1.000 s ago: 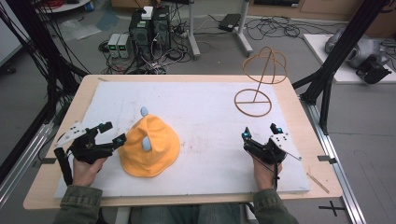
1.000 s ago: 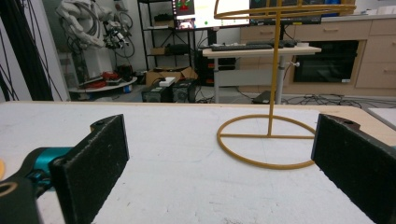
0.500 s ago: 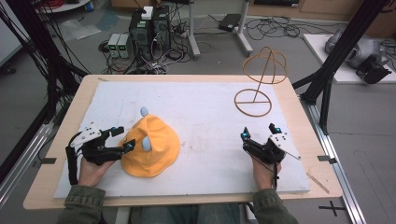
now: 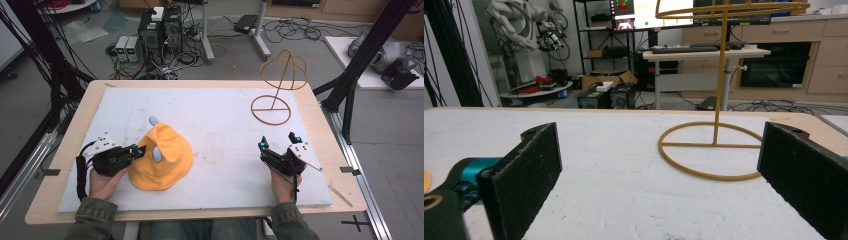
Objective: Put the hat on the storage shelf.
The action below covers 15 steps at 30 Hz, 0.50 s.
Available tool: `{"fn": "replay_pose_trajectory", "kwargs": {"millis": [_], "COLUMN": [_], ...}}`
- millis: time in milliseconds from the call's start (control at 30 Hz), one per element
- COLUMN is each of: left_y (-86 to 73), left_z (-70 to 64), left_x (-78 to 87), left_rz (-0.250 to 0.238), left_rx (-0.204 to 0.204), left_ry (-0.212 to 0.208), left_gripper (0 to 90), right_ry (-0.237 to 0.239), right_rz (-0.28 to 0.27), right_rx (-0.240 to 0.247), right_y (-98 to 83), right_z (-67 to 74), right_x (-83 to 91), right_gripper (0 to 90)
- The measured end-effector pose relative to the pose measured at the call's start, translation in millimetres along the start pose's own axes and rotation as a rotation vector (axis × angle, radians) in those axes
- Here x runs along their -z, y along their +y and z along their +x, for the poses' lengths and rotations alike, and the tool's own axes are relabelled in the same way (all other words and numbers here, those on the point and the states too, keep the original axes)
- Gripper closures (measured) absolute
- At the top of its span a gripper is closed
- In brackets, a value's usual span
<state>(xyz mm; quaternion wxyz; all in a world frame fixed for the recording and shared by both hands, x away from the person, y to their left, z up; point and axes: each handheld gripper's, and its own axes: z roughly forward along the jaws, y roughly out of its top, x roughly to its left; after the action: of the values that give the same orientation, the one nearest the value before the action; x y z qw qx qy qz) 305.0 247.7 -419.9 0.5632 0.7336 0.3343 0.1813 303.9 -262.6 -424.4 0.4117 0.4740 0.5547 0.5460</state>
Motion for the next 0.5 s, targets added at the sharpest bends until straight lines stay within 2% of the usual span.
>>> {"fn": "replay_pose_trajectory", "kwargs": {"millis": [133, 167, 200, 233, 367, 433, 467, 500], "left_y": [-0.2, -0.2, -0.5, -0.5, 0.4, 3.3, 6.0, 8.1], "left_z": [-0.2, -0.1, -0.7, -0.7, -4.0, -5.8, -6.7, -6.9], "left_x": [0.3, 1.2, 2.7, 2.7, 7.2, 10.5, 12.6, 14.0], "left_rz": [-0.015, -0.025, -0.061, -0.061, -0.156, -0.214, -0.259, -0.283], "left_rx": [0.003, 0.003, -0.002, -0.002, -0.027, -0.025, -0.008, 0.001], "left_ry": [0.004, 0.005, 0.022, 0.022, 0.058, 0.048, 0.040, 0.036], "left_gripper": [87.0, 87.0, 87.1, 87.1, 87.4, 87.4, 87.4, 87.4], "right_ry": [0.003, 0.003, 0.003, 0.003, 0.002, 0.002, 0.001, 0.000], "right_rz": [-0.002, -0.002, -0.002, -0.003, -0.003, -0.003, -0.002, 0.000], "right_rx": [0.000, 0.000, -0.002, -0.001, 0.001, 0.001, -0.001, -0.005], "right_y": [0.2, 0.2, 0.2, 0.2, 0.2, 0.2, 0.2, 0.2], "right_z": [-0.3, -0.3, -0.2, -0.2, 0.0, -0.1, -0.2, -0.4], "right_x": [0.5, 0.5, 0.7, 0.6, 0.8, 0.9, 0.9, 0.8], "right_gripper": [3.6, 3.6, 3.6, 3.6, 3.6, 3.6, 3.6, 3.6]}}
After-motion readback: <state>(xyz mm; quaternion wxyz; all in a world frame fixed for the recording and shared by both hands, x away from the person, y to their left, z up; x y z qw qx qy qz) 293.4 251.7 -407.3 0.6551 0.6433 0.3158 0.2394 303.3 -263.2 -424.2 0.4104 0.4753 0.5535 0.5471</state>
